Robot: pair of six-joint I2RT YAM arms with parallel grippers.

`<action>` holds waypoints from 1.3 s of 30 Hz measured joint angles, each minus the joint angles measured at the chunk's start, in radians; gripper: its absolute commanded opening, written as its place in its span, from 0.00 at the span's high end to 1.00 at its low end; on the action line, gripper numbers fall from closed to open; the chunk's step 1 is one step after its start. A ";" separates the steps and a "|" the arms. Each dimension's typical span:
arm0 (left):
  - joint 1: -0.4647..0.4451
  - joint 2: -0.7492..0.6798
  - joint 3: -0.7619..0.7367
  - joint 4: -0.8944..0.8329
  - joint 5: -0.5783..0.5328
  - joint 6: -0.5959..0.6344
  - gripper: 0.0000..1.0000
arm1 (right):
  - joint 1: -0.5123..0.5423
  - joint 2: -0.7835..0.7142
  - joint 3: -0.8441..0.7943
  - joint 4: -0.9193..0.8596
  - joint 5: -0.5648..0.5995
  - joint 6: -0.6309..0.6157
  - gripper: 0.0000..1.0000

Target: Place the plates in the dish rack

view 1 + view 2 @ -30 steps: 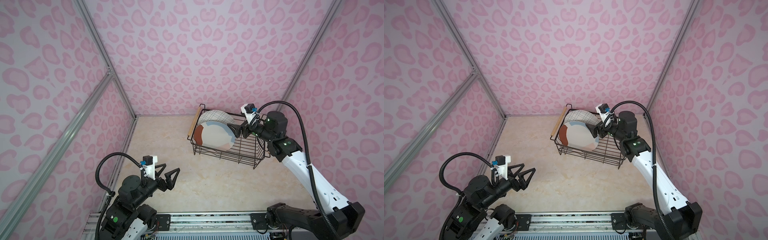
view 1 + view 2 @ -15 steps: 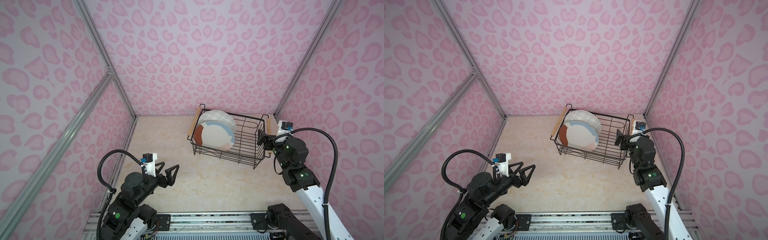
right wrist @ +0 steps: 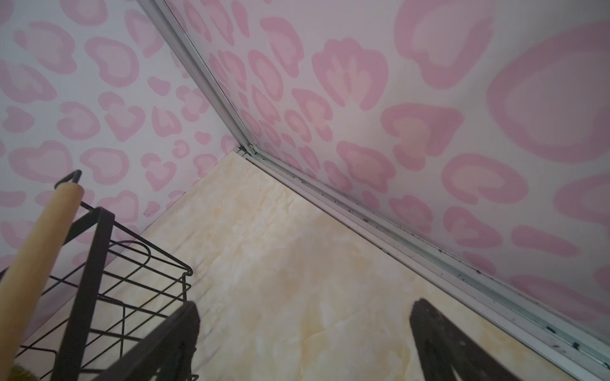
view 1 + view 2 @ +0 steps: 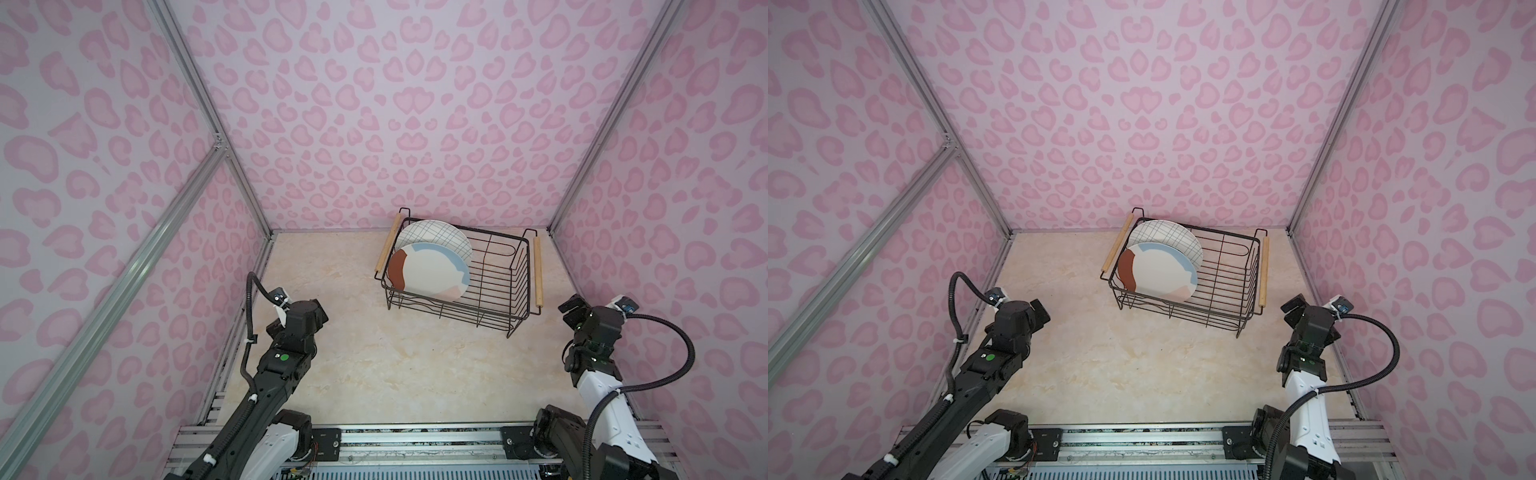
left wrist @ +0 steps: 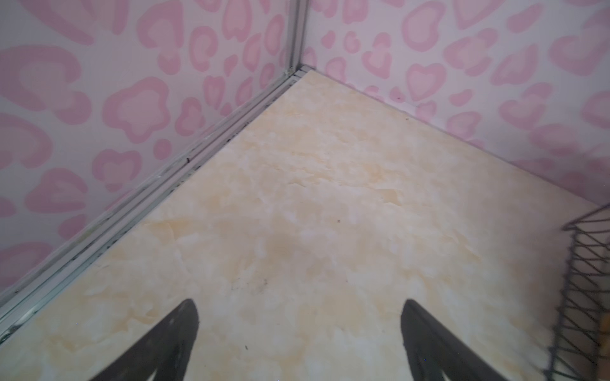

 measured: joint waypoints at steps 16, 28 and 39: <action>0.144 0.194 -0.247 0.516 -0.047 0.137 0.02 | 0.254 0.370 -0.149 0.600 0.032 -0.226 0.00; 0.138 0.323 -0.282 0.914 0.003 0.337 0.02 | 0.424 0.644 -0.166 0.914 0.059 -0.427 0.01; 0.099 0.515 -0.260 1.126 0.108 0.437 0.02 | 0.435 0.649 -0.127 0.951 0.061 -0.494 0.01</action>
